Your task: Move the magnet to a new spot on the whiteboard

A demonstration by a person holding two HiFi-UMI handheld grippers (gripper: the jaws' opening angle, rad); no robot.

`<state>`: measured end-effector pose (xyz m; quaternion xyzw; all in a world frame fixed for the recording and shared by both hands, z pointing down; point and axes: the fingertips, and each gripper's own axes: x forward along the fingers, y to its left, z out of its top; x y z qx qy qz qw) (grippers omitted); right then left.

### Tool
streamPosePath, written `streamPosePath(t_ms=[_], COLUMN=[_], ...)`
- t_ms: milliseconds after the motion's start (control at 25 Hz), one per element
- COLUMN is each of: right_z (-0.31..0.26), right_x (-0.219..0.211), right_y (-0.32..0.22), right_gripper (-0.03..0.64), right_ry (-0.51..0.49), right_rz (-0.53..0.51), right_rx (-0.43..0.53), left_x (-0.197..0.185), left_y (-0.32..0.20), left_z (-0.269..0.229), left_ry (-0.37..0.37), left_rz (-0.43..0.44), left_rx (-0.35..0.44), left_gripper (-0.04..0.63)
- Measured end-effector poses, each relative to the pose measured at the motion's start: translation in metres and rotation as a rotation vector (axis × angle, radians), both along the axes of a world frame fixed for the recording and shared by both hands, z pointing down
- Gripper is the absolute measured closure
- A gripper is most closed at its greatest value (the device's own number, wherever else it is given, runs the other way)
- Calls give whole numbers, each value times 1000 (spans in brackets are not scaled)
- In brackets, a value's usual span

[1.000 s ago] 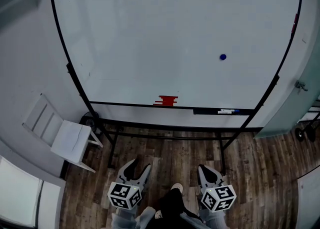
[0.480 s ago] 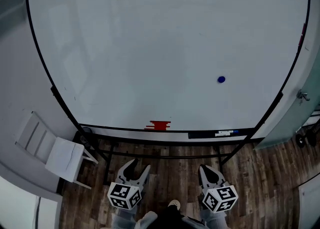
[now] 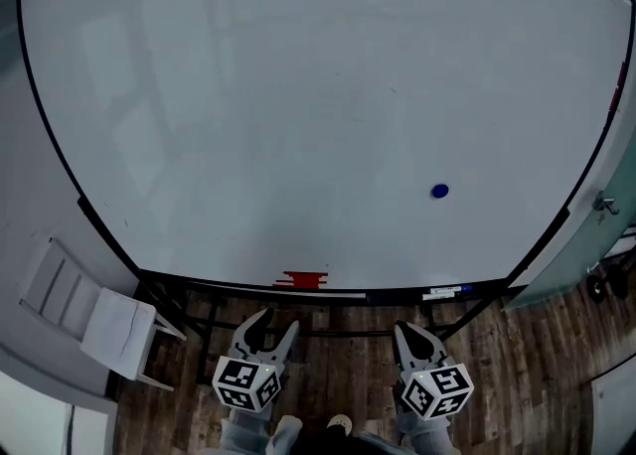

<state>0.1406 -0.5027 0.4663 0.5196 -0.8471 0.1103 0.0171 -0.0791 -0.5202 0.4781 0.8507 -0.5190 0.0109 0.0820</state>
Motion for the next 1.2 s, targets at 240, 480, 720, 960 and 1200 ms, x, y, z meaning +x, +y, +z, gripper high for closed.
streamPosePath(t_ms=[240,480,720,960,1200], right_z=[-9,-17,-24,-36,-48], right_x=[1,3,10,35,66], right_y=[-26,-39,-39,-40,-41], right_gripper=[589,589,589,589,589], right_ry=[-3,30,36,30,42], right_rz=[-19,-38,-16,52,125], right_rx=[30,63,93,113,140], left_x=[7,16,42,67,106], left_y=[-29,-47,-54,-64,-71], left_z=[-10,-19,-33,-46,-67], left_ry=[0,-11,-23,-33,-70], left_rz=[10,17,78,130,212], left_rx=[39,86,128,154,215], left_gripper=[390,390,390,390,390])
